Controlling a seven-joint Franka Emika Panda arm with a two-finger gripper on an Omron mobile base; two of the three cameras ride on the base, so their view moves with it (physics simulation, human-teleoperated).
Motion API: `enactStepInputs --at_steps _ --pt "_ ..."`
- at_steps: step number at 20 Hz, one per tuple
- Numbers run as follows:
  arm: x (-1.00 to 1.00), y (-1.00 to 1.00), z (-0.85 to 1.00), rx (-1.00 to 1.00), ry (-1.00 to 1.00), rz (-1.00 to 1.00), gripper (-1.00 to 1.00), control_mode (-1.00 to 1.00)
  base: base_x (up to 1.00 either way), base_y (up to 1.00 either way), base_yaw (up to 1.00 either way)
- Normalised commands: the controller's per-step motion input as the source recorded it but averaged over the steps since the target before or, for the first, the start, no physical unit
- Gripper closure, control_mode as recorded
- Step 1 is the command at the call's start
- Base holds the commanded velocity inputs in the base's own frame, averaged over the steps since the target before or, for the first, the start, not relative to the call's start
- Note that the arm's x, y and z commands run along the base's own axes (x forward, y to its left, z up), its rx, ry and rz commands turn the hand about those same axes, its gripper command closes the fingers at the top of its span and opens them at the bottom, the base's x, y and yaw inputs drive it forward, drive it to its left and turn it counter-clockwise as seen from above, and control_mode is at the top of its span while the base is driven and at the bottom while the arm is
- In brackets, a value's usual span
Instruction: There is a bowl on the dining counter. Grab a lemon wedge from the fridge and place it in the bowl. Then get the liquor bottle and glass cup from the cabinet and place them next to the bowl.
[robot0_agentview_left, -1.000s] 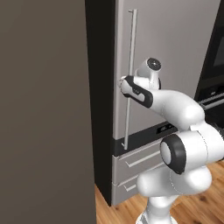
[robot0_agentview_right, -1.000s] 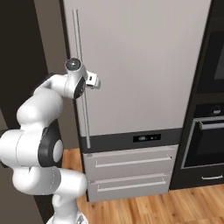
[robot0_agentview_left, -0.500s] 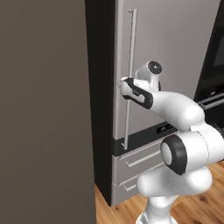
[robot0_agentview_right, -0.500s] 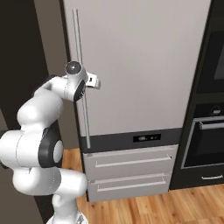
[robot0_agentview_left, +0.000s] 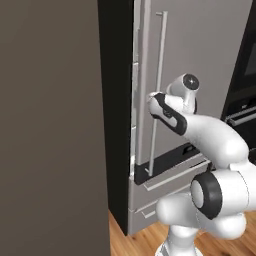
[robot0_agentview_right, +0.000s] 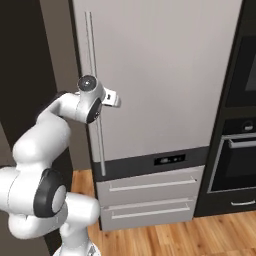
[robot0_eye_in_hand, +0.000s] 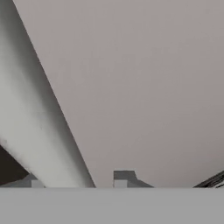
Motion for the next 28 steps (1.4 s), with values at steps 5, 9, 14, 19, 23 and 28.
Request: enactStepInputs --at_steps 5,9,14,19,23,28 --pt "-1.0 -1.0 0.0 0.01 -0.01 -0.12 1.0 -1.0 0.0 0.0 0.0" --pt "-1.0 -1.0 0.0 0.0 0.0 -0.13 1.0 -1.0 0.0 0.0 0.0" --pt "-1.0 -1.0 0.0 0.0 0.0 -0.13 1.0 -1.0 0.0 0.0 0.0" --pt "-0.87 -0.23 0.22 0.01 -0.13 -0.06 -1.0 -1.0 0.0 0.0 0.0" --pt "-1.0 0.22 0.95 0.02 -0.33 -0.05 -1.0 -1.0 0.0 0.0 0.0" --pt "-1.0 0.82 1.0 -0.04 -0.31 0.04 -1.0 -1.0 0.0 0.0 0.0"
